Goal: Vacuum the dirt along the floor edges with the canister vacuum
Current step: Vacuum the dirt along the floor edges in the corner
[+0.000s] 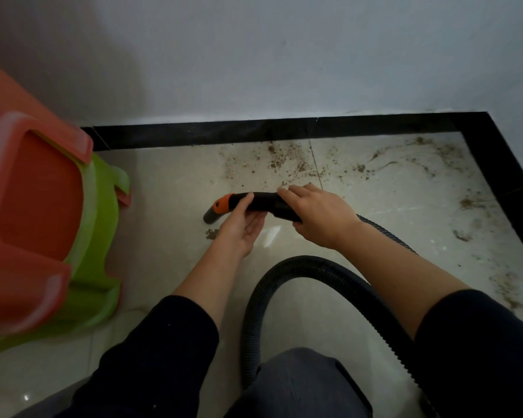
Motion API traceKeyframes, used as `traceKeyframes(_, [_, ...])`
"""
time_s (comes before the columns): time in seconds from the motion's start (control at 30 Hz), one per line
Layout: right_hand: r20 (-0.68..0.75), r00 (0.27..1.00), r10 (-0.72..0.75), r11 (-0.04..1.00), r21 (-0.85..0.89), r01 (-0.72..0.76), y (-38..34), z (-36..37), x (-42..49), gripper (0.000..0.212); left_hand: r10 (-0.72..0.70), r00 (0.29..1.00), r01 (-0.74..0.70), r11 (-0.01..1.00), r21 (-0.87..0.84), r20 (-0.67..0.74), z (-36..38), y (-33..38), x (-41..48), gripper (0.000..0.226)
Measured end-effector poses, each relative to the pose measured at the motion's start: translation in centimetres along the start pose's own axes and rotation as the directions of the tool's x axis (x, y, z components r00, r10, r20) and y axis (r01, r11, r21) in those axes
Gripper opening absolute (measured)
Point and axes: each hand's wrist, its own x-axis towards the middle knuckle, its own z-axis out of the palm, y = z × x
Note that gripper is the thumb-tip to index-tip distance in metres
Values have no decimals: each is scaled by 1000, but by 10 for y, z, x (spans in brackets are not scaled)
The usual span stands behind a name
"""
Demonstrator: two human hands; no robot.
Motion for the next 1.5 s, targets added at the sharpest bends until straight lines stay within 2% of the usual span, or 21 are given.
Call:
traceKeyframes(0.8, [12,999,-48,999,-2,48,-11,-6,10,58,-11,1000,10,998,-59,-27,-14,3,0,22])
traceKeyframes(1.5, [32,999,-3,1000,-12,3,10,-11,-17,58,-28,999,29,999,-36,21,6,-21,-12,20])
